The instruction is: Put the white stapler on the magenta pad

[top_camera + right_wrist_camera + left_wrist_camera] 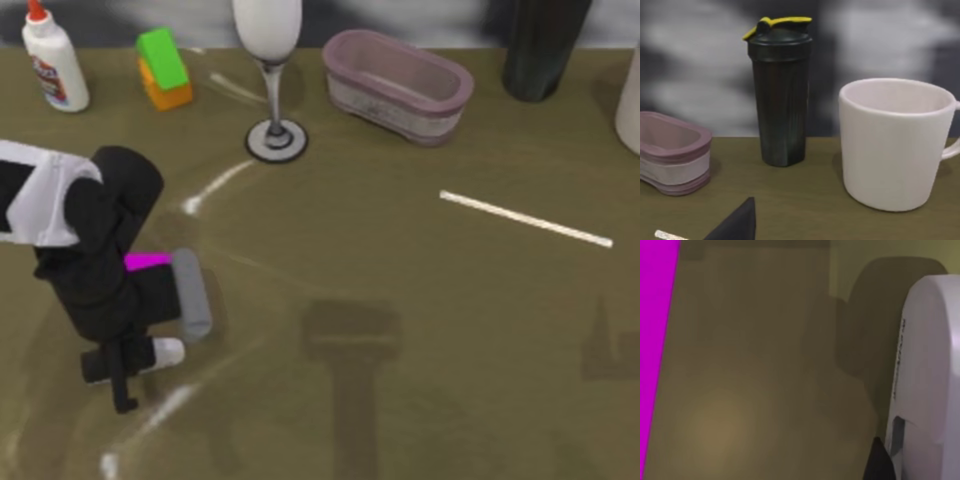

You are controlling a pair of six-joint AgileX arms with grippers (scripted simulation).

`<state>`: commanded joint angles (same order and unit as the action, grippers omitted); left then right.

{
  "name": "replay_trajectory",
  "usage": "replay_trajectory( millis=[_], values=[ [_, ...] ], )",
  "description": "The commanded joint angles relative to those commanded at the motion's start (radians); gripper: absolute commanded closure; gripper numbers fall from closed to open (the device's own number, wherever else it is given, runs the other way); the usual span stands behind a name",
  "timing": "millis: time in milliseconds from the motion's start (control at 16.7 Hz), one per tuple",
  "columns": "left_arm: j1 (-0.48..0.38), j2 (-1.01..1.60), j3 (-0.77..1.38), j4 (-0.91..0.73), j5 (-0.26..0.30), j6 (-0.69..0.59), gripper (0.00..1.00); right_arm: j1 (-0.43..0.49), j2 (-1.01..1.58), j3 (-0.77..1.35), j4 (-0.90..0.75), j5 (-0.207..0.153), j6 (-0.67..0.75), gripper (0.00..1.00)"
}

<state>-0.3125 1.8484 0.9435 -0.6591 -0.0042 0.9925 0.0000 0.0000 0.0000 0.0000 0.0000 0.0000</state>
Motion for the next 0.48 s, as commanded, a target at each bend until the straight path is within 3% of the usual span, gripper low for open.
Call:
replay_trajectory(
  millis=[120, 480],
  values=[
    [0.000, 0.000, 0.000, 0.000, 0.000, 0.000, 1.00, 0.000, 0.000, 0.000, 0.000, 0.000, 0.000, 0.00],
    [0.000, 0.000, 0.000, 0.000, 0.000, 0.000, 1.00, 0.000, 0.000, 0.000, 0.000, 0.000, 0.000, 0.00]
  ],
)
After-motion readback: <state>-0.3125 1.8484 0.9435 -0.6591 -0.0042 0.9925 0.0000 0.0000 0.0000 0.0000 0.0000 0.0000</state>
